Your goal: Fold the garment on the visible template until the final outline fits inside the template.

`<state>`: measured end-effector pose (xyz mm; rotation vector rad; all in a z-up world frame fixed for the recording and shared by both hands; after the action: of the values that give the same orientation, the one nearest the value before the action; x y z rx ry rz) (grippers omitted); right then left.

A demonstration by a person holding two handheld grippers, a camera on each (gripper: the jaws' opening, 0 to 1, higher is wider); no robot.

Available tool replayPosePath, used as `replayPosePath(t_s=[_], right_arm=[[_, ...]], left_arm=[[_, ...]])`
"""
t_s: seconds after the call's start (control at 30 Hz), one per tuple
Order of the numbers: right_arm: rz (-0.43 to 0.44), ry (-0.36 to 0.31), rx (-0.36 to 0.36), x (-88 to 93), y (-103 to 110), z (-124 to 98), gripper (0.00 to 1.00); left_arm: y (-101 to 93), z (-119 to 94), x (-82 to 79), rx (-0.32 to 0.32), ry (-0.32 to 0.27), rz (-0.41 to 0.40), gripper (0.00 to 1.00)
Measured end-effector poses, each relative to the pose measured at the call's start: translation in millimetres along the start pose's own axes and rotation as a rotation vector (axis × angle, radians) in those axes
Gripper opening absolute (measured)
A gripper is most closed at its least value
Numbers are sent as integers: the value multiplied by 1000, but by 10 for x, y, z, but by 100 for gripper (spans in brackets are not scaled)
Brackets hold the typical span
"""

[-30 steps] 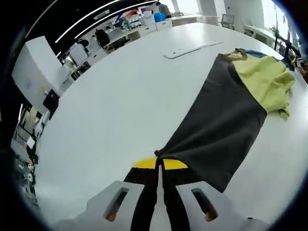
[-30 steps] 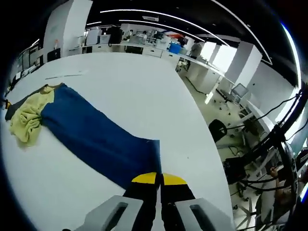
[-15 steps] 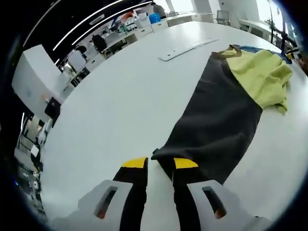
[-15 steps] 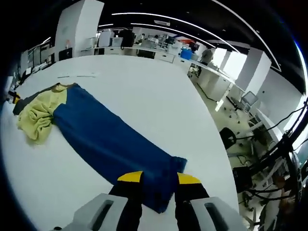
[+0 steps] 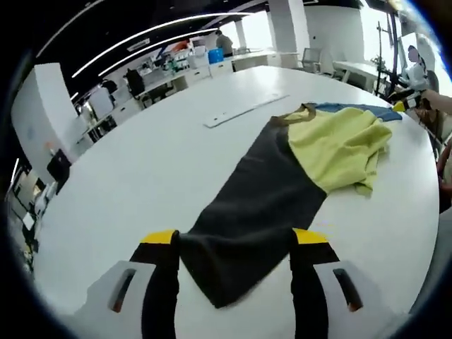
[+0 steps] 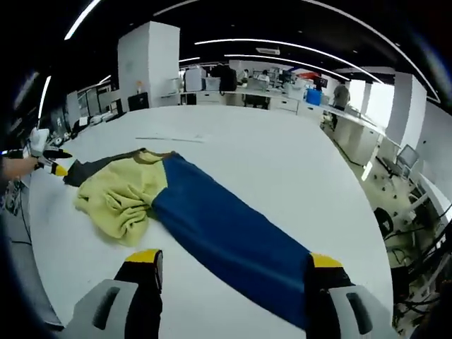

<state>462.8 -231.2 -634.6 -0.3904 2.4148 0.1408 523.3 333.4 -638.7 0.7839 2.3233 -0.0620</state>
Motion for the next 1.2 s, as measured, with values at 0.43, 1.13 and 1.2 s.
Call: replayPosePath(t_s=[0.43,1.13,1.2], right_arm=[[-61,-8,-183,-124,378,189,83],[-277,-11,-296,-203,706,548,56],[-287,-8,-286,-199,709,569,52]], left_arm=[[-610,10,-53,162,-61,32,71],[-1353,211,-149,301,-75,69,41],[-1372,236,-166,294,-93,92,37]])
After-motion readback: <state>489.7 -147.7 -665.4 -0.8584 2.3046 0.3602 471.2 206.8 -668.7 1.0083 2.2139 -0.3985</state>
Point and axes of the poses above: the point that each gripper's makers call its tool centre point, and the gripper's own axes: z roughly forward along the fingers, y roughly to its left, x roughly out of its underside, the point moved 10 cm from there along -z, roughly backward along the fingers, and after that the axes turned 10 degrees about y, right-handed, at the moved point
